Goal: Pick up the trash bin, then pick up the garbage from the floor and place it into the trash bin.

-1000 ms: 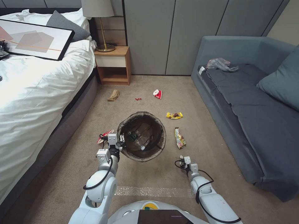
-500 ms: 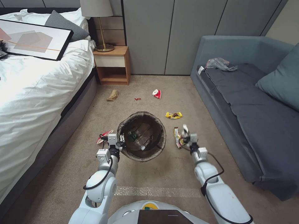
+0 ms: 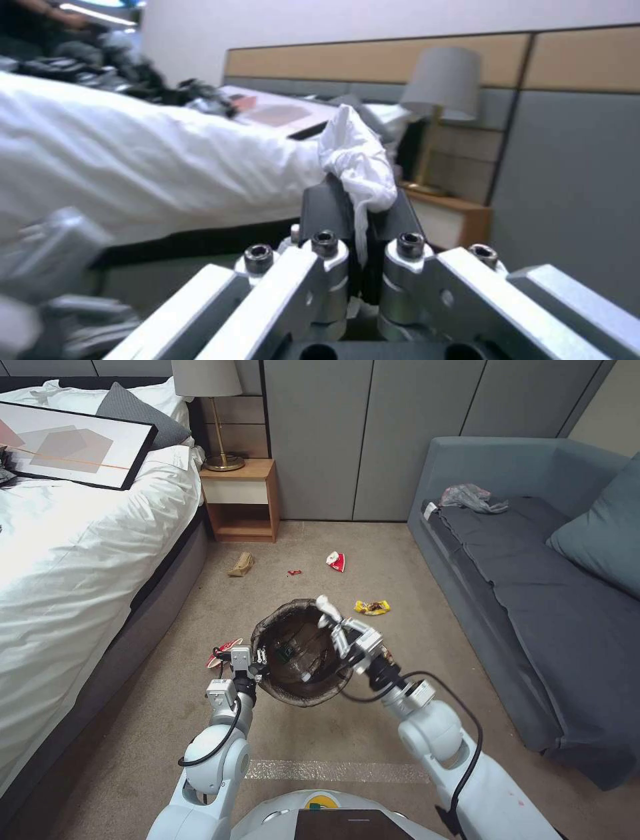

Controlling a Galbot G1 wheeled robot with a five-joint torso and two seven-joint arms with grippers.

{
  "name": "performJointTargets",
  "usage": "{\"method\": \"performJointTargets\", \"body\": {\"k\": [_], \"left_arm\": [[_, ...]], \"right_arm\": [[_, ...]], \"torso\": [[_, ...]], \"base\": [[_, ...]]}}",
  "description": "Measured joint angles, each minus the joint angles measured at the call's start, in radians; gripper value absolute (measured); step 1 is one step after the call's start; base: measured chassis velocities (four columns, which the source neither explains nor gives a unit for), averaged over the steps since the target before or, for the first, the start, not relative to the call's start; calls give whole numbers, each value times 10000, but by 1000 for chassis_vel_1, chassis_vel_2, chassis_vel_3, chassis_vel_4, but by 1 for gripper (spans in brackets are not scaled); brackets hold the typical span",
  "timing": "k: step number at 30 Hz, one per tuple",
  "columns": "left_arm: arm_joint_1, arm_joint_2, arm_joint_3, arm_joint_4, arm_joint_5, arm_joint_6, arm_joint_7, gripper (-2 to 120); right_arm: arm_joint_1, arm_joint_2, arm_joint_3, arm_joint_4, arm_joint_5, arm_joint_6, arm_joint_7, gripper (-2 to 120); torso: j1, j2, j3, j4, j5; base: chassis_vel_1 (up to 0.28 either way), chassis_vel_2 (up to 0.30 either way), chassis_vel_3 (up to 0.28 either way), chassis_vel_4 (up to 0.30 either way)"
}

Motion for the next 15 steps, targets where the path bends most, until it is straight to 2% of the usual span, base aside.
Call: {"method": "performJointTargets", "body": {"k": [8, 15], "left_arm": [[0, 0, 0, 0, 0, 0, 0, 3], [0, 0, 0, 0, 0, 0, 0, 3]], "right_arm": [[95, 149, -992, -970, -417, 76, 29, 0], [251, 431, -1159, -1817, -436, 122, 282, 0]], "torso": [[0, 0, 0, 1, 1], [0, 0, 0, 1, 0]], "base": [[0, 0, 0, 0], [0, 0, 0, 0]]}}
